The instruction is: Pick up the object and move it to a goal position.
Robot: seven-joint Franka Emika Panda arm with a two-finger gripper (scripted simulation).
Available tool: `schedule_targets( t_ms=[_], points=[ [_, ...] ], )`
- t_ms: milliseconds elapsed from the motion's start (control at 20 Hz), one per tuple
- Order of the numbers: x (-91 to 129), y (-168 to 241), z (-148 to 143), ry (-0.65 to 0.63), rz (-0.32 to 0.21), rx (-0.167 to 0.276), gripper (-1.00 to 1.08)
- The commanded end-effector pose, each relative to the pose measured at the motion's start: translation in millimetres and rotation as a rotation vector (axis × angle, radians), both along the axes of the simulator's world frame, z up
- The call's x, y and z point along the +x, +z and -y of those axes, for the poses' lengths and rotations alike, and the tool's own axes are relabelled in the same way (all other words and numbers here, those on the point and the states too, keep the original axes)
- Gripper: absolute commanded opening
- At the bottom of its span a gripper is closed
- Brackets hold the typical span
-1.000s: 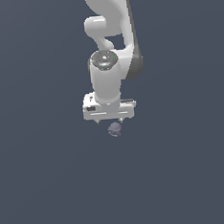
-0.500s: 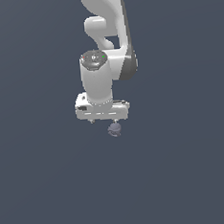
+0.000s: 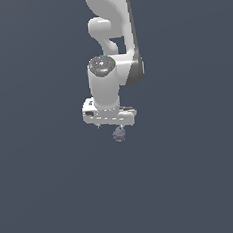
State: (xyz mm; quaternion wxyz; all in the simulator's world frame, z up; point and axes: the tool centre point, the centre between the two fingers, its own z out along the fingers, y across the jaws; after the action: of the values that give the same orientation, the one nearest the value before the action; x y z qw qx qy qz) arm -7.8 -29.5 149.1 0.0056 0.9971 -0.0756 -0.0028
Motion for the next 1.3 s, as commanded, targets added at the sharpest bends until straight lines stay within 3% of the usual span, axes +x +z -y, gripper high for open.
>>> schedule_targets(
  t_ms=[0, 700, 1250],
  points=[
    [-2.3, -6.1, -4.4, -0.032, 0.001, 0.001, 1.00],
    [-22.3, -49.3, -33.9, -0.281, 0.007, 0.009, 1.00],
    [-27.9, -58.9, -40.3, -0.338, 0.008, 0.010, 1.00]
  ],
)
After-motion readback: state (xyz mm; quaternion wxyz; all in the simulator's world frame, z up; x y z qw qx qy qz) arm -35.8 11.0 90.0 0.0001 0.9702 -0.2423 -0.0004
